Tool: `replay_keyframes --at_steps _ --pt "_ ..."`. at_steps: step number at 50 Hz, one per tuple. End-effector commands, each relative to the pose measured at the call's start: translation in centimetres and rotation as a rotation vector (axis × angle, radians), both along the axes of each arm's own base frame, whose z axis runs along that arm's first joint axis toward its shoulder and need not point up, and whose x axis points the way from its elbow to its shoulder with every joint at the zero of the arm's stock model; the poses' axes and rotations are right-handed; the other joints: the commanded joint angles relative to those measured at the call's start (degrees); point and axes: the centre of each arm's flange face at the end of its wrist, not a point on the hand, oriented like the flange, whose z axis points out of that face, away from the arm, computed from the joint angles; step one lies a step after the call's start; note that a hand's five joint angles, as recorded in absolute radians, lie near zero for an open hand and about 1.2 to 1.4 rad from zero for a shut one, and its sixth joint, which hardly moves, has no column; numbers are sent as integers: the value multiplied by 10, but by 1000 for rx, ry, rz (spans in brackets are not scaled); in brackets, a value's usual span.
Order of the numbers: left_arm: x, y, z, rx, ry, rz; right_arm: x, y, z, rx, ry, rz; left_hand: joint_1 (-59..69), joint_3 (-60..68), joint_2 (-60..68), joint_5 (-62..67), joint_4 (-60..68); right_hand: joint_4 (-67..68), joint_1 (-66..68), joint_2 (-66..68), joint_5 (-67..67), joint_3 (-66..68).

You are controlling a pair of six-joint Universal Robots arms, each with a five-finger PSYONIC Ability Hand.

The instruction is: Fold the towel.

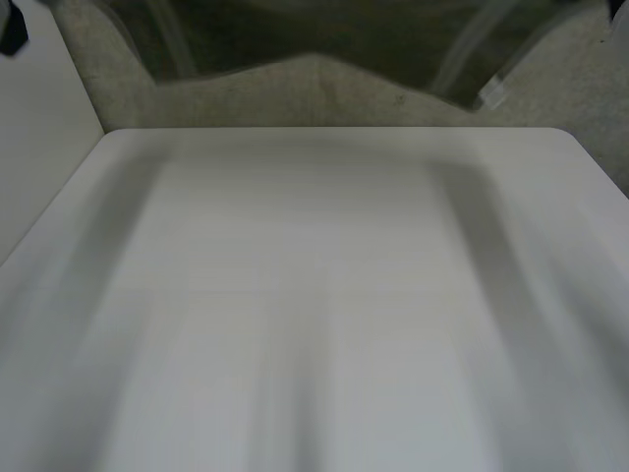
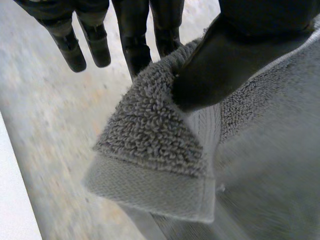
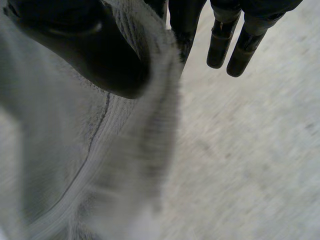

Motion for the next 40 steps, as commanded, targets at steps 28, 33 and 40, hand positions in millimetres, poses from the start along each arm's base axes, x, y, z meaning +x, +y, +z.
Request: replay_keyframes --at_steps 28,33,40 --pt "48 90 -221 439 -361 -55 -55 78 -156 653 220 54 51 -33 41 32 -38 -44 34 35 26 -30" --pt "67 119 -194 499 -331 -64 -73 87 -134 672 198 50 51 -33 41 32 -38 -44 34 35 26 -30" --pt "58 136 -194 561 -310 -182 -73 87 -120 654 198 106 51 -33 41 32 -38 -44 34 35 26 -30"
